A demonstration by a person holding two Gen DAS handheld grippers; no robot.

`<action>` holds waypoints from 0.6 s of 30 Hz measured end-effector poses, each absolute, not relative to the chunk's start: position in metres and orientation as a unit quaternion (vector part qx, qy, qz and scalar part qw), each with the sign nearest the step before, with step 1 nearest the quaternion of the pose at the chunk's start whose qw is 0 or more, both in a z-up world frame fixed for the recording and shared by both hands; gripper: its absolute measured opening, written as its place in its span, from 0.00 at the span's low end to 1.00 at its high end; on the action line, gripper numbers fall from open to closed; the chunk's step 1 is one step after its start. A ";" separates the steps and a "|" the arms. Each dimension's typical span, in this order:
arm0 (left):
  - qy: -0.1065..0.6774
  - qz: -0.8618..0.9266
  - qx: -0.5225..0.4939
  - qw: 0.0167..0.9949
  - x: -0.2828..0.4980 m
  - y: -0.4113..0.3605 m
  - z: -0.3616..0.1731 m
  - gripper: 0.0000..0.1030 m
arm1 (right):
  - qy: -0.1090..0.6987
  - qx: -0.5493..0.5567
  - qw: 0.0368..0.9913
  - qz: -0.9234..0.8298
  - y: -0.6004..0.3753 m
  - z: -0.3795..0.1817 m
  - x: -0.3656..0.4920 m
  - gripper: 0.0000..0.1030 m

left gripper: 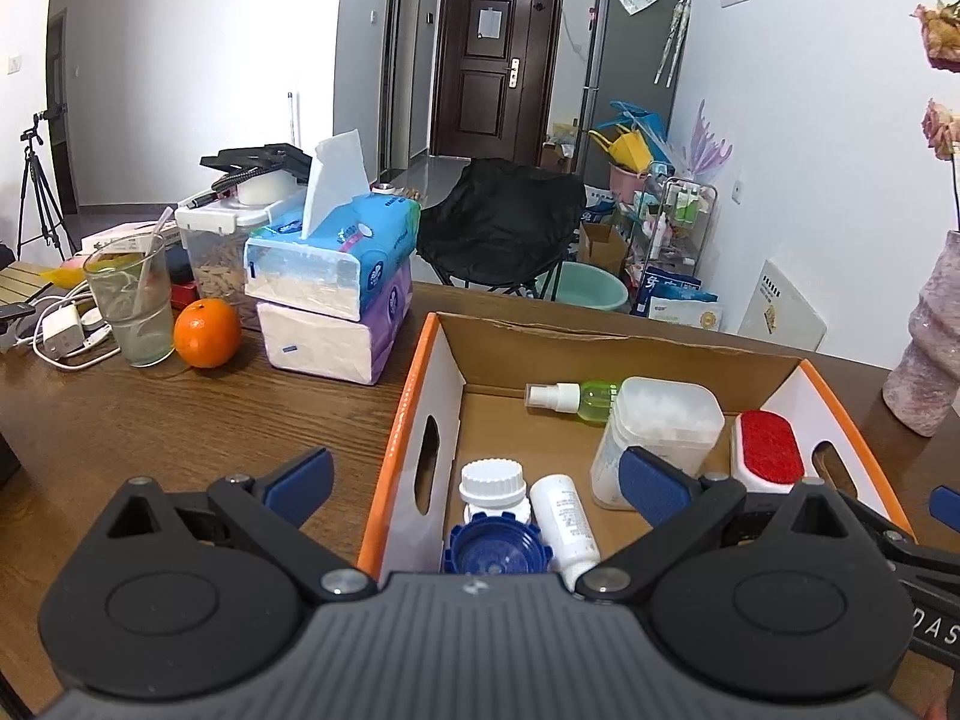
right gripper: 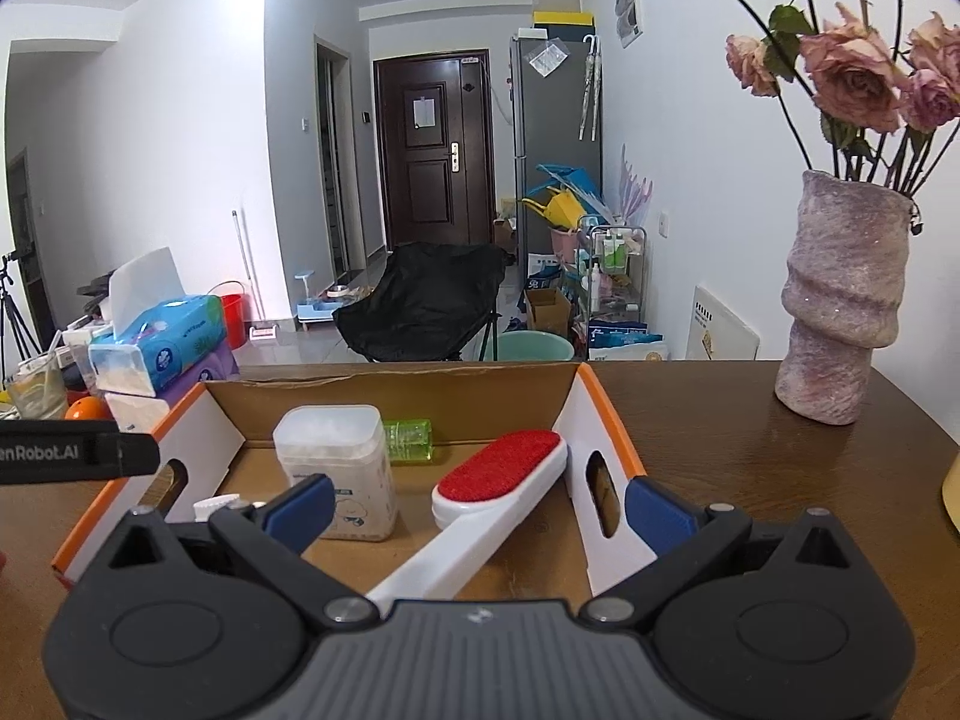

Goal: Organize rigid objects
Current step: 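Open both grippers to drop the white container and blue cap into the box, then withdraw both tools from the box back over the table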

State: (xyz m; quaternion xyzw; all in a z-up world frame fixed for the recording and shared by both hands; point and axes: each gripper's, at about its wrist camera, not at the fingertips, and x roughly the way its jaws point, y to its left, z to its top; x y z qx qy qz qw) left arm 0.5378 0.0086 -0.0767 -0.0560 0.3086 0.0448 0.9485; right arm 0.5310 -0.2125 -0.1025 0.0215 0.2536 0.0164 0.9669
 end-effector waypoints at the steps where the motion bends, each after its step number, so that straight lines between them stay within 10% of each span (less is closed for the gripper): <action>1: 0.307 0.044 -0.056 0.949 0.535 0.009 -0.076 1.00 | 0.253 0.022 0.967 0.016 -0.213 -0.102 0.527 1.00; 18: 0.296 0.035 -0.055 0.953 0.469 0.016 -0.069 1.00 | 0.227 0.033 0.973 0.030 -0.214 -0.088 0.458 1.00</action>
